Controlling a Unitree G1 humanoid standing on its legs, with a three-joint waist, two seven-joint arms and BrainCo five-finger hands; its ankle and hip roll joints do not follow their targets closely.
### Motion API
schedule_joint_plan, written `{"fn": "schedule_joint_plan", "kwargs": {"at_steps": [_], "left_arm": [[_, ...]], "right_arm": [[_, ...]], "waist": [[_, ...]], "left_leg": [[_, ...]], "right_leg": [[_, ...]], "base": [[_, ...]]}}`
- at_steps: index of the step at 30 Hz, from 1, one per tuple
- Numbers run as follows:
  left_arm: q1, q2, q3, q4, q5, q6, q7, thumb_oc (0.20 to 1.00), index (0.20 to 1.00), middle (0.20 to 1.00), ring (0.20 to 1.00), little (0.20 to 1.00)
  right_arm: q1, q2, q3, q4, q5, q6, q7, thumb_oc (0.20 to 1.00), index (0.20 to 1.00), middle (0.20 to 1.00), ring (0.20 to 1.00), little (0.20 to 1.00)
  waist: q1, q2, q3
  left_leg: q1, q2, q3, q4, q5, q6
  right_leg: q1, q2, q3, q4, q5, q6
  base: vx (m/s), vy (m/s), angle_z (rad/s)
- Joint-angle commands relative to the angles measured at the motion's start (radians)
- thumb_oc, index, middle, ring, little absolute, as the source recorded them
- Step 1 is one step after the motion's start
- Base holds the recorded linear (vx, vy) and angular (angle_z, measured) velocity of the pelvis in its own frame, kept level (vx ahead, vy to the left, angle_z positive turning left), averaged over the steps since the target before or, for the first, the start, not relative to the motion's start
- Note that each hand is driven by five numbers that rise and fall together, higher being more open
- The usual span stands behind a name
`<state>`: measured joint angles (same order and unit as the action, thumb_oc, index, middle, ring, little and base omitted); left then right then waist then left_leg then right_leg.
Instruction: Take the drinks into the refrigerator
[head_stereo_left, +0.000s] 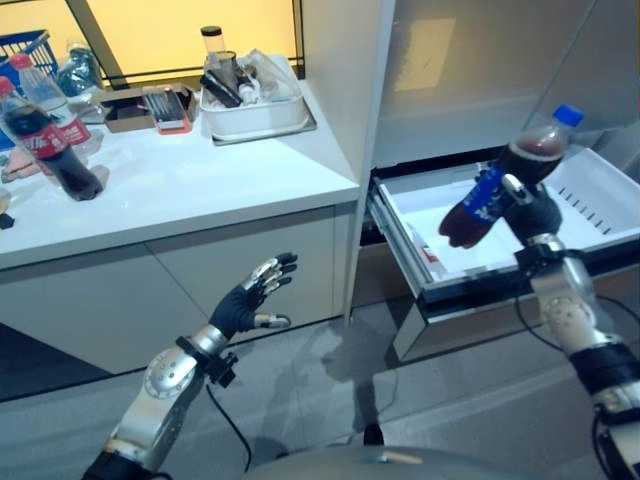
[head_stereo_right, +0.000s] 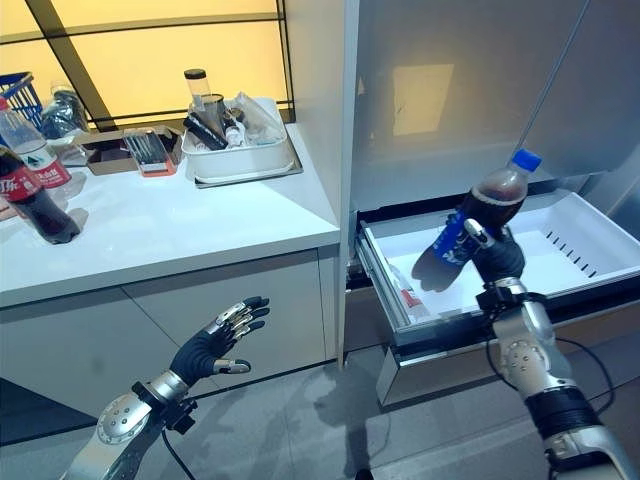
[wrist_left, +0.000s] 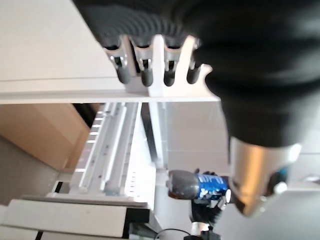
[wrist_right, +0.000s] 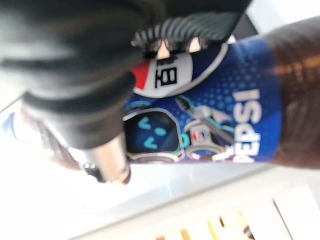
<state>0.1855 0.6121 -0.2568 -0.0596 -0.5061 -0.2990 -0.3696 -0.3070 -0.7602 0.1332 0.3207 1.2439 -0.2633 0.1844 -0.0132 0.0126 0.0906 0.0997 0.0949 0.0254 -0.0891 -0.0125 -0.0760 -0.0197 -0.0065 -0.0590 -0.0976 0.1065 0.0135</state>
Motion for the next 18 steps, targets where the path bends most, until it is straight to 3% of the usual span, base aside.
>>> {"fn": "schedule_joint_plan", "kwargs": {"at_steps": [1, 8, 14, 18], "left_arm": [[-0.013, 0.083, 0.000, -0.021, -0.051, -0.049, -0.002, 1.000, 1.000, 1.000, 1.000, 1.000], [-0.031, 0.118, -0.016, -0.038, -0.075, -0.053, 0.007, 1.000, 1.000, 1.000, 1.000, 1.000], [-0.061, 0.186, -0.042, -0.063, -0.101, -0.063, 0.014, 1.000, 1.000, 1.000, 1.000, 1.000], [-0.062, 0.204, -0.054, -0.071, -0.103, -0.064, 0.019, 1.000, 1.000, 1.000, 1.000, 1.000]], "right_arm": [[-0.253, -0.032, -0.093, 0.025, 0.003, -0.119, -0.001, 0.200, 0.200, 0.200, 0.200, 0.200], [-0.382, -0.091, -0.024, 0.123, -0.026, -0.113, -0.037, 0.200, 0.200, 0.200, 0.200, 0.200], [-0.566, -0.183, 0.118, 0.229, -0.090, -0.087, -0.064, 0.200, 0.200, 0.200, 0.200, 0.200], [-0.643, -0.195, 0.174, 0.281, -0.103, -0.082, -0.078, 0.200, 0.200, 0.200, 0.200, 0.200]], "waist": [[-0.007, -0.093, -0.015], [-0.002, -0.079, 0.033], [0.003, -0.065, 0.104], [0.006, -0.058, 0.116]], "left_leg": [[0.003, -0.079, -0.042, 0.006, -0.022, 0.053], [-0.053, -0.079, -0.047, 0.008, -0.001, 0.049], [-0.128, -0.075, -0.060, 0.011, 0.035, 0.043], [-0.145, -0.077, -0.058, 0.013, 0.042, 0.043]], "right_leg": [[0.070, -0.007, -0.061, 0.066, -0.122, 0.040], [0.010, -0.008, -0.070, 0.083, -0.118, 0.038], [-0.086, -0.005, -0.079, 0.127, -0.111, 0.032], [-0.108, -0.005, -0.078, 0.133, -0.106, 0.031]], "base": [[-0.03, -0.010, 0.06], [-0.05, -0.007, 0.03], [-0.10, -0.005, 0.03], [-0.05, 0.006, 0.07]]}}
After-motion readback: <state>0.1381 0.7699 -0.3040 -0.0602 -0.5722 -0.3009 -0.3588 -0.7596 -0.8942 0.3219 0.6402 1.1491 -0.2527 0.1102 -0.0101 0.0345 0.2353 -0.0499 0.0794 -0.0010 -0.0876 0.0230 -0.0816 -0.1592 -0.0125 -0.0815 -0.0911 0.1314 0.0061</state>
